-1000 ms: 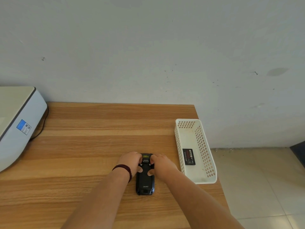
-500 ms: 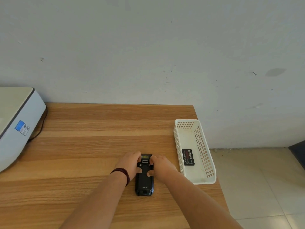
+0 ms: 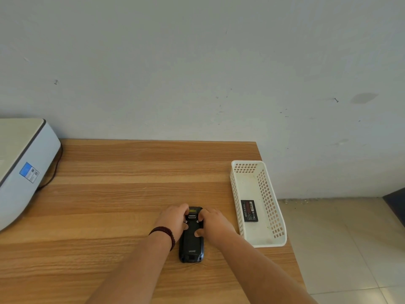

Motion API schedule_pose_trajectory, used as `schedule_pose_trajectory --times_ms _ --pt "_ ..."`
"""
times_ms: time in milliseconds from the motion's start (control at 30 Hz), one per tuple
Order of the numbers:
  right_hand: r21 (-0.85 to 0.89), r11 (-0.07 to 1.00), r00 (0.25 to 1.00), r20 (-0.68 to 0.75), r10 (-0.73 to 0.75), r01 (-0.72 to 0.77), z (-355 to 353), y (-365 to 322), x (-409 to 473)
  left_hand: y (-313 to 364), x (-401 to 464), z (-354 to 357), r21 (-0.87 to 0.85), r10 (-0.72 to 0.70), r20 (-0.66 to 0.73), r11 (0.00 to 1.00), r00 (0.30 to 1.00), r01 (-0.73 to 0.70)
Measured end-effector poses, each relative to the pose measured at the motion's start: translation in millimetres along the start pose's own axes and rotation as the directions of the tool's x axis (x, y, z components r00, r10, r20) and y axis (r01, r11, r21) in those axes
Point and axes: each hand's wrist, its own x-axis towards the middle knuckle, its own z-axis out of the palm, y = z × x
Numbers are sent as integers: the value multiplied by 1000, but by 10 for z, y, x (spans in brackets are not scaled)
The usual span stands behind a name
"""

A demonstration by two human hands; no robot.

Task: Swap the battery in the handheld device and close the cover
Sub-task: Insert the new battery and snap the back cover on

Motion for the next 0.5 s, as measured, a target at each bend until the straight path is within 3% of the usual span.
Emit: schedule_pose_trajectory --times_ms 500 --pt "4 998 996 67 60 -60 -28 -43 93 31 16 36 -30 -82 5 996 997 82"
